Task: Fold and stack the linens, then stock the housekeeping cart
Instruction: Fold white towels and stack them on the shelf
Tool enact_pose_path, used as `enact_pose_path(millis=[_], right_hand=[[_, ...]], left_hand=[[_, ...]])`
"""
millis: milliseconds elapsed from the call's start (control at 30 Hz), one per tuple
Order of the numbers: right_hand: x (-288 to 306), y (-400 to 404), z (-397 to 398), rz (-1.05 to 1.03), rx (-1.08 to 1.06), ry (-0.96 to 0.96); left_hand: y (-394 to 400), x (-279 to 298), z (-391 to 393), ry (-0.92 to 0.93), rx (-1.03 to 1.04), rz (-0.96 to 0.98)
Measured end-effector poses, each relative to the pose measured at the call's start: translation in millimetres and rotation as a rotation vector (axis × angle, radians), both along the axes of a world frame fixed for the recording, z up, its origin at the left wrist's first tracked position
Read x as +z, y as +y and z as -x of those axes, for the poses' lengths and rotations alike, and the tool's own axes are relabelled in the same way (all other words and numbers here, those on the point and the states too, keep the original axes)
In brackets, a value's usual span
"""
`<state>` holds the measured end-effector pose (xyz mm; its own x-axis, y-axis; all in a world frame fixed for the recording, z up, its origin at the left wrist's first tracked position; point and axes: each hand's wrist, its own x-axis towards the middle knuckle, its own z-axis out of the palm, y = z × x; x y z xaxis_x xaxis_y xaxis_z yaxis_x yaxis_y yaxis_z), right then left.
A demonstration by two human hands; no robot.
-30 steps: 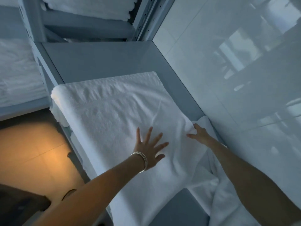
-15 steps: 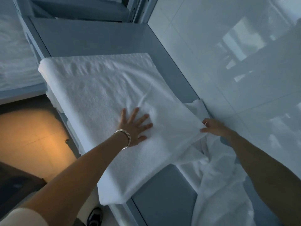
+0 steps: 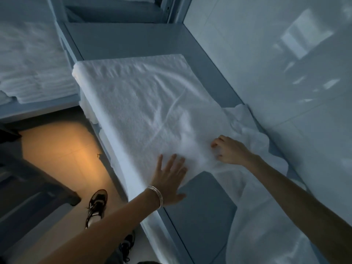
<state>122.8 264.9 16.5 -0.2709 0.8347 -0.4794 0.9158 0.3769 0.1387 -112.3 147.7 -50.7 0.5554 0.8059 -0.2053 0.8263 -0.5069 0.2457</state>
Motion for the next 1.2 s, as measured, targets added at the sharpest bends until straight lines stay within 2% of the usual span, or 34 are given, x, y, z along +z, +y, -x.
enact_pose_path(millis=[67, 133, 267, 333, 433, 600, 700, 767, 933, 1033, 1200], right_hand=[[2, -13, 15, -0.013, 0.104, 0.002], [2, -28, 27, -0.064, 0.236, 0.049], [-9, -53, 45, -0.151, 0.472, 0.087], [-15, -59, 57, -0.199, 0.557, 0.089], [-18, -57, 67, -0.271, 0.631, 0.078], [-14, -47, 64, -0.308, 0.507, -0.012], [-12, -44, 66, -0.318, 0.534, -0.004], [-11, -43, 69, -0.343, 0.513, 0.016], [-10, -34, 60, -0.356, 0.274, -0.033], [-1, -18, 46, -0.37, 0.179, -0.032], [31, 8, 42, -0.401, 0.137, 0.112]], left_hand=[[-5, 6, -6, 0.024, 0.105, 0.071], [-7, 12, -6, 0.009, 0.197, 0.009], [-4, 24, -6, 0.11, 0.248, -0.048], [-5, 30, -10, 0.162, 0.312, 0.016], [-1, 32, -11, 0.15, 0.403, -0.025], [13, 43, 1, 0.077, 0.502, -0.068], [27, 39, 16, 0.063, 0.48, 0.071], [36, 46, 29, 0.101, 0.484, 0.053], [33, 48, 64, 0.236, 0.431, 0.023], [34, 48, 85, 0.246, 0.461, 0.155], [45, 69, 117, 0.065, 0.482, 0.325]])
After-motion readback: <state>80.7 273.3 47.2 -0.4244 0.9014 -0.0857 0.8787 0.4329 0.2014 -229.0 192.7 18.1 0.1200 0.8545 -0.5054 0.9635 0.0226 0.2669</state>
